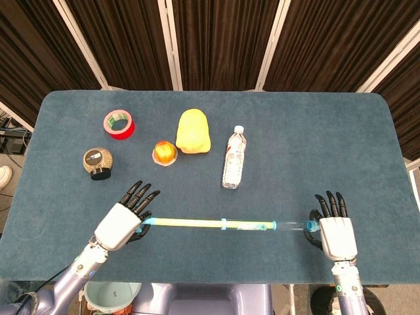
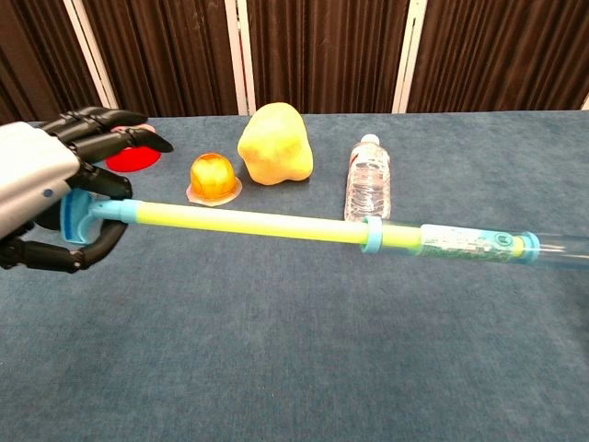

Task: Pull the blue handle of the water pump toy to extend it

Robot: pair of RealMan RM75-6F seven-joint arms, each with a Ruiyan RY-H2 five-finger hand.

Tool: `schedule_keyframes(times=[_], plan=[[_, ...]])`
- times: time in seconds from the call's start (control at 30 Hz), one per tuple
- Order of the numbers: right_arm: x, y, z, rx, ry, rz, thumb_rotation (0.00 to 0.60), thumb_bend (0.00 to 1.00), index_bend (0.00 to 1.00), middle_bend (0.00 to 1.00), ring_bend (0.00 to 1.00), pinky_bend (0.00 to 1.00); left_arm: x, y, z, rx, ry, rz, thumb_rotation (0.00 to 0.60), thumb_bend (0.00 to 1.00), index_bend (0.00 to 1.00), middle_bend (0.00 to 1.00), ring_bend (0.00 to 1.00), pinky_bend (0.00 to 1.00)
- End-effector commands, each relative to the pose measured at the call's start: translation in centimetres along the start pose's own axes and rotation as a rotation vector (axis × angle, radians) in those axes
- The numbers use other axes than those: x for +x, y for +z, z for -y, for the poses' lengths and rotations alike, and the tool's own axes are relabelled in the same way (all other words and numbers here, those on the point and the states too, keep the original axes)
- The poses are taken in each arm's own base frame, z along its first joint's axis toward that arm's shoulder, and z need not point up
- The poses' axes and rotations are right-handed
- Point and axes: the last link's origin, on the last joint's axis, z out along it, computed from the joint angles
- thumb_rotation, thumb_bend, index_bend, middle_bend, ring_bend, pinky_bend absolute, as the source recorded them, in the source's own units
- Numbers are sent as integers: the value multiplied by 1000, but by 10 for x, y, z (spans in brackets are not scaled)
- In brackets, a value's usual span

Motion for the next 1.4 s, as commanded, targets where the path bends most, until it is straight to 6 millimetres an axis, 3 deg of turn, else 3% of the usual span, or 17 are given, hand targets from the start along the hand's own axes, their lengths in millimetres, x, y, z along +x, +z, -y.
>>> schedule_keyframes(times=[0.03, 0.4, 1.4], plan=[[1, 2, -5, -14, -5, -3, 600, 404, 824, 203, 68, 0, 6, -7, 5, -1, -1, -9, 600, 625, 689, 132, 14, 60], [3, 10, -24, -69, -32, -16, 600, 402, 826, 204, 70, 0, 21, -26, 17, -16, -4, -54, 600, 626, 689, 134, 14, 59], [4, 24, -40, -136, -46, -24, 600, 402, 827, 206, 72, 0, 41, -49, 19, -47, -37, -126, 600, 626, 689, 137, 14, 59]])
